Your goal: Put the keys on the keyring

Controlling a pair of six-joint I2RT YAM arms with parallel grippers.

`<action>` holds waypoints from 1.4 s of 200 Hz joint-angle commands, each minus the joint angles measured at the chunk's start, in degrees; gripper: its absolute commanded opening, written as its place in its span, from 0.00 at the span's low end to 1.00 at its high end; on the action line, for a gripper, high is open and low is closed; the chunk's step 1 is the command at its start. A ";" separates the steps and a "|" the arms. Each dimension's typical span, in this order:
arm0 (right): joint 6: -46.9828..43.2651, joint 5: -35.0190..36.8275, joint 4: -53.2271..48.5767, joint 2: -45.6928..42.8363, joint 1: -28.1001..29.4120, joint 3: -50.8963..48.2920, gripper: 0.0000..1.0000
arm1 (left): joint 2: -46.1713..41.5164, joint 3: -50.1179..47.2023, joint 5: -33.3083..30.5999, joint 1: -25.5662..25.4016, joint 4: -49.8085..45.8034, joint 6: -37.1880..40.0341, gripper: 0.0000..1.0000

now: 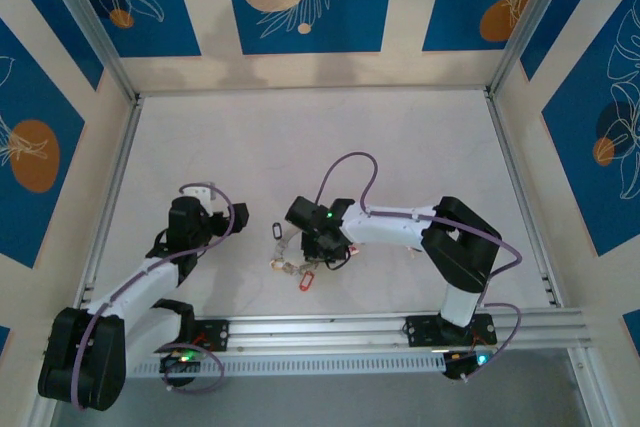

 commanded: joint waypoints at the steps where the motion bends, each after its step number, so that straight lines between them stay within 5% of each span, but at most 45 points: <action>1: 1.21 1.71 -2.27 0.05 0.58 -0.30 0.24 | 0.31 1.63 0.60 0.60 0.77 0.40 1.00; 280: -2.31 1.87 -2.18 0.43 2.41 -1.36 0.19 | 0.16 1.54 0.60 0.62 0.70 0.30 1.00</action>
